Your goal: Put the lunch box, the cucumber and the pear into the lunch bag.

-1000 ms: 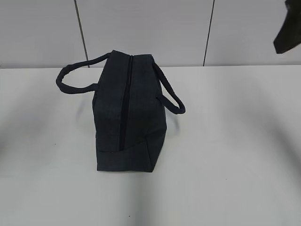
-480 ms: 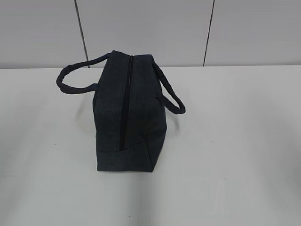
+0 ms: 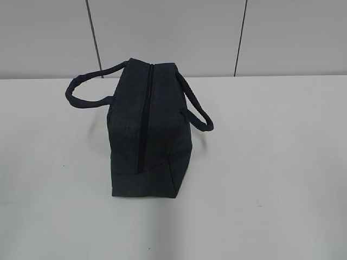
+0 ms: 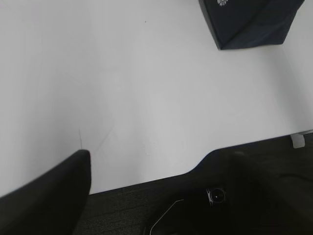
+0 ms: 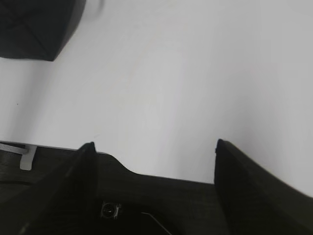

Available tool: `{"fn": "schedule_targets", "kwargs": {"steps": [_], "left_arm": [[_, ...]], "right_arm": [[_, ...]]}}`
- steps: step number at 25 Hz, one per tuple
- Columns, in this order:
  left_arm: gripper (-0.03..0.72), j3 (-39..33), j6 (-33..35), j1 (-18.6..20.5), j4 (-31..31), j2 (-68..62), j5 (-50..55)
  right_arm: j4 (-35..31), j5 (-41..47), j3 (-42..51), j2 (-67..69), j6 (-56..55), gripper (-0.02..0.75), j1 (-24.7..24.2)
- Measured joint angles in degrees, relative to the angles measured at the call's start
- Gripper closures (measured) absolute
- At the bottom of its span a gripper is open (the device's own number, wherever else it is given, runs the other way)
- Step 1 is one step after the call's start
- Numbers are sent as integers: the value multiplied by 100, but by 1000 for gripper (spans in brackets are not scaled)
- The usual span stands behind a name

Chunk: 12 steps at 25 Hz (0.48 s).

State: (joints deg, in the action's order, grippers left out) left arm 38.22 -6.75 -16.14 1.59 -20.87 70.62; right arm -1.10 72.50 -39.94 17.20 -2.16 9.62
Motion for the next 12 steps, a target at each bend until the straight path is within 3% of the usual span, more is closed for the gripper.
{"fn": "schedule_targets", "kwargs": {"steps": [12], "left_arm": [[135,-633,77,0,186,952,-328]], "right_arm": [[8,-211,911,-1032,596,187,0]]}}
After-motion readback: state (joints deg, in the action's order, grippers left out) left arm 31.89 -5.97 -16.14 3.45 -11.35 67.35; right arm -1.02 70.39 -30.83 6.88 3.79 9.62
